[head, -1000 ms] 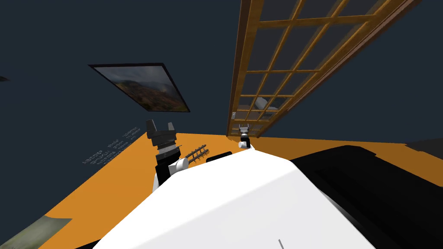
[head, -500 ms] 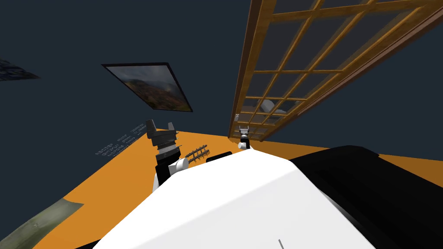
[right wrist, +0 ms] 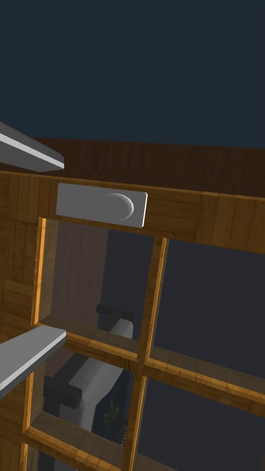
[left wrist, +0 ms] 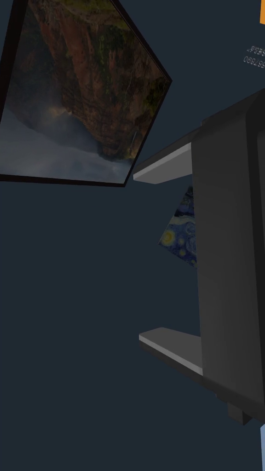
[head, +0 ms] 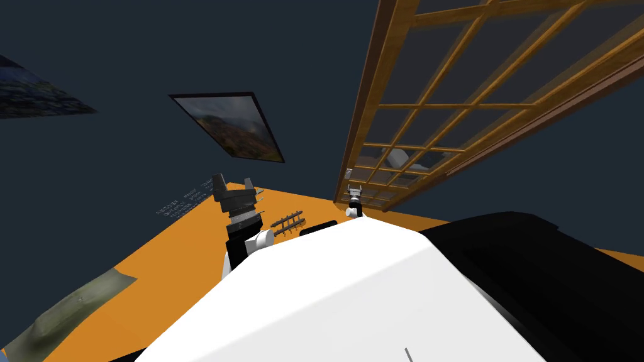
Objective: Pull the door open
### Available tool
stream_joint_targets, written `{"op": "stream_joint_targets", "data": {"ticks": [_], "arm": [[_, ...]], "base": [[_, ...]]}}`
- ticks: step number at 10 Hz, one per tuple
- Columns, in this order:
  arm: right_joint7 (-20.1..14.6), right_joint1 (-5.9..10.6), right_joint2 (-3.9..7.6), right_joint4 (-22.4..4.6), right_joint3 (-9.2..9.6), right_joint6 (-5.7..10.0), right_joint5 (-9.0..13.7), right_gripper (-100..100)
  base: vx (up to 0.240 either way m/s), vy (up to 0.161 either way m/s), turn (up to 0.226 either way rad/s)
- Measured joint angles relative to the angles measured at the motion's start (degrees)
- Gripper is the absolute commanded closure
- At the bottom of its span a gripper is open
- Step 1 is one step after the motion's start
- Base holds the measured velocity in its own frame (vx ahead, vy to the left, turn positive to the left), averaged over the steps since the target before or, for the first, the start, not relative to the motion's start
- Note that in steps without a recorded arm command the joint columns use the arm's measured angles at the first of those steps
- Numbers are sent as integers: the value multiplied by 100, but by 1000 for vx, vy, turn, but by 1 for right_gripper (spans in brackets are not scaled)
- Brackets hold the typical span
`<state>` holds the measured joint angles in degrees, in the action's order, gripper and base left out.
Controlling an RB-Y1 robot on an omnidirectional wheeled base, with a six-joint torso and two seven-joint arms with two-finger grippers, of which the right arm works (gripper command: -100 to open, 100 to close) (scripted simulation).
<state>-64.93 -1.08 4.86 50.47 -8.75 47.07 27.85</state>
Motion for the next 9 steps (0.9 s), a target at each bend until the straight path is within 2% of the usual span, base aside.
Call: {"op": "stream_joint_targets", "data": {"ticks": [5, 6, 7, 8, 9], "arm": [[-506, 216, -34, -650, -69, 153, 219, -100], [-617, 270, -38, -813, -80, 202, 260, -100], [-642, 278, -39, -832, -81, 214, 265, -100], [-718, 193, 42, -798, -69, 208, 263, -100], [-824, 184, 133, -859, -66, 222, 267, -100]], "base": [[68, -62, 143], [30, -29, 32], [39, -17, 11], [52, -21, 17], [67, -25, 16]]}}
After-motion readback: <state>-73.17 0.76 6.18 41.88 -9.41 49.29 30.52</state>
